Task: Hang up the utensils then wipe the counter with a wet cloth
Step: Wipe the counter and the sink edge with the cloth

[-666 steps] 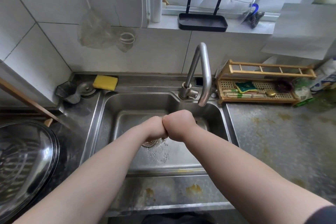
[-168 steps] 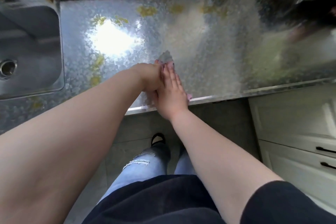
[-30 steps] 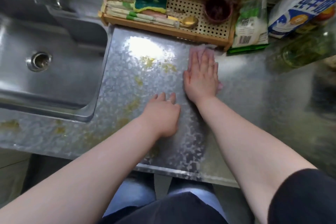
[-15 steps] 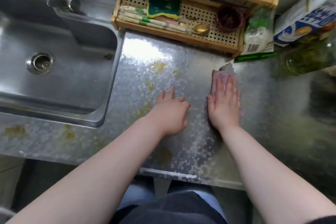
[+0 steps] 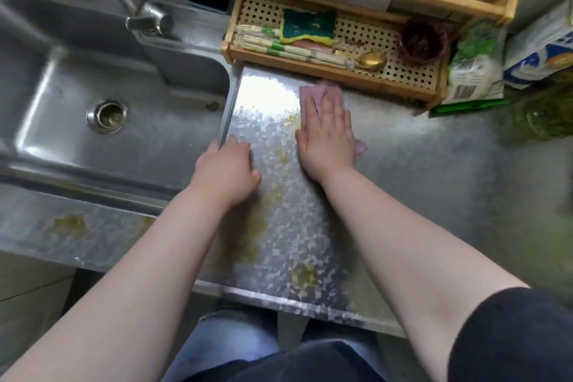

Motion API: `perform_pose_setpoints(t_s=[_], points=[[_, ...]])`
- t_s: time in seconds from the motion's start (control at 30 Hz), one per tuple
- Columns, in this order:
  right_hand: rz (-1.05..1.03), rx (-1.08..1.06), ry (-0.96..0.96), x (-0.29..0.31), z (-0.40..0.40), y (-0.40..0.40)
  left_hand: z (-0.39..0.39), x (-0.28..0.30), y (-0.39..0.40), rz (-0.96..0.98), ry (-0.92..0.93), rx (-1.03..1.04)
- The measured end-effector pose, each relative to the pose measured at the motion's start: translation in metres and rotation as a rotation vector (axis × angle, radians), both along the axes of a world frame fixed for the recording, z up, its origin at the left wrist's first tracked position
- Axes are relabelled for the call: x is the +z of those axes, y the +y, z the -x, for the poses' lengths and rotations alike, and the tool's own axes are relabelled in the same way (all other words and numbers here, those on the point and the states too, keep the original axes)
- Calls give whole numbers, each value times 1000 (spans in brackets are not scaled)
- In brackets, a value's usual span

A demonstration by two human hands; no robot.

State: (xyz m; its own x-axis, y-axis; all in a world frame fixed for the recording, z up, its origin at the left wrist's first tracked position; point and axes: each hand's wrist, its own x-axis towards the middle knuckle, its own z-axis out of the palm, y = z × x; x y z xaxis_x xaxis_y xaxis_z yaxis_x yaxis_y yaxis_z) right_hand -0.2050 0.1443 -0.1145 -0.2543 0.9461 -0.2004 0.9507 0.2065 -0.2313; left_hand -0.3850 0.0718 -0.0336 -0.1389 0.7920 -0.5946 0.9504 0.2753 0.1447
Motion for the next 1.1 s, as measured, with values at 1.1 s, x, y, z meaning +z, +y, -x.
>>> perform_pose_setpoints(t_s=[1.1], points=[[8, -469, -68, 5, -39, -29, 36, 15, 22, 166, -14, -384]])
